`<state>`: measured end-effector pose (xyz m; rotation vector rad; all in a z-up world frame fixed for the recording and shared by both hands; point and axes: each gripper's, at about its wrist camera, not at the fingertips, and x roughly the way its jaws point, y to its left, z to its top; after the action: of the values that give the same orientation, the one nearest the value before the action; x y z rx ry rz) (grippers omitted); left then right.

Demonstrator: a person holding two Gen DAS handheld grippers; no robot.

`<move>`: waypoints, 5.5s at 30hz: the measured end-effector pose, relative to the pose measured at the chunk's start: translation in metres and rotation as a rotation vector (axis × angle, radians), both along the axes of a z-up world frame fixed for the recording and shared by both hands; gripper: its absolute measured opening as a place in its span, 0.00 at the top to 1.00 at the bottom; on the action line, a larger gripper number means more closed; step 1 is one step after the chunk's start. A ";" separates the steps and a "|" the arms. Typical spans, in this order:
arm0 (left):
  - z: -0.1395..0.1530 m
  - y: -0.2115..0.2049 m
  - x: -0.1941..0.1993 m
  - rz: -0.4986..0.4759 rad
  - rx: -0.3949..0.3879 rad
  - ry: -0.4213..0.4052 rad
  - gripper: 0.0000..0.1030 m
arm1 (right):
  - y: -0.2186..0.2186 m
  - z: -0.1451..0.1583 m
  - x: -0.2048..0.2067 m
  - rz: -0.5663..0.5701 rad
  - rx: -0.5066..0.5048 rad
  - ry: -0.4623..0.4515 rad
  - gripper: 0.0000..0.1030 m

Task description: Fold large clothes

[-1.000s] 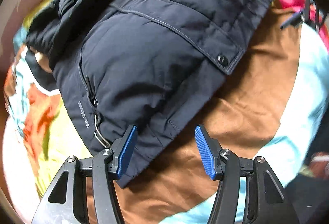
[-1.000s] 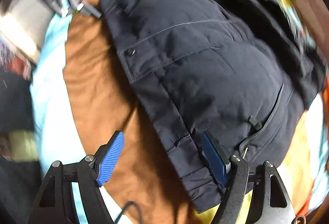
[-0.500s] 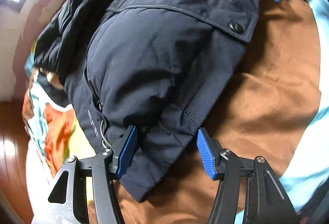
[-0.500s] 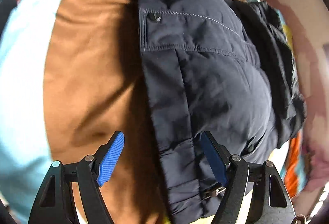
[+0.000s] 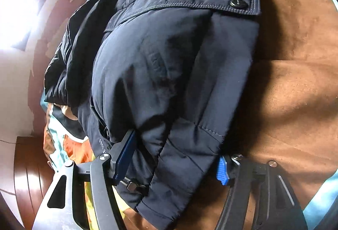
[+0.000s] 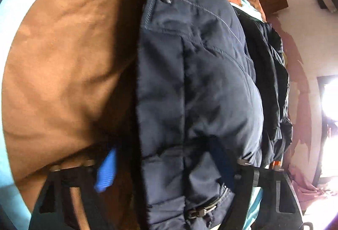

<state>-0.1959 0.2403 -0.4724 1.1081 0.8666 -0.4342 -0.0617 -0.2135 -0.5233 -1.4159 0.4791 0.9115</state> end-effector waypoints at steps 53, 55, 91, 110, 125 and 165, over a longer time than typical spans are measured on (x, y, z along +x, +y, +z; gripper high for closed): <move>0.153 0.096 0.335 0.456 -0.672 0.597 0.95 | 0.010 0.171 0.395 -0.381 0.218 1.213 0.89; 0.149 0.094 0.340 0.471 -0.663 0.587 0.95 | 0.009 0.167 0.405 -0.425 0.229 1.207 0.84; 0.167 0.097 0.338 0.470 -0.628 0.563 0.80 | -0.025 0.159 0.406 -0.485 0.310 1.191 0.86; 0.216 0.116 0.318 0.448 -0.679 0.487 0.62 | -0.013 0.156 0.421 -0.518 0.303 1.101 0.86; 0.209 0.124 0.321 0.431 -0.677 0.562 0.62 | -0.019 0.156 0.424 -0.531 0.303 1.091 0.86; 0.229 0.185 0.460 0.492 -0.750 0.368 0.92 | -0.008 0.230 0.559 -0.476 0.415 1.056 0.91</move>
<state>0.2641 0.4252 -0.2430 0.1097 1.1282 -0.4942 0.4975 -0.2218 -0.2936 -0.3149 1.2589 1.2179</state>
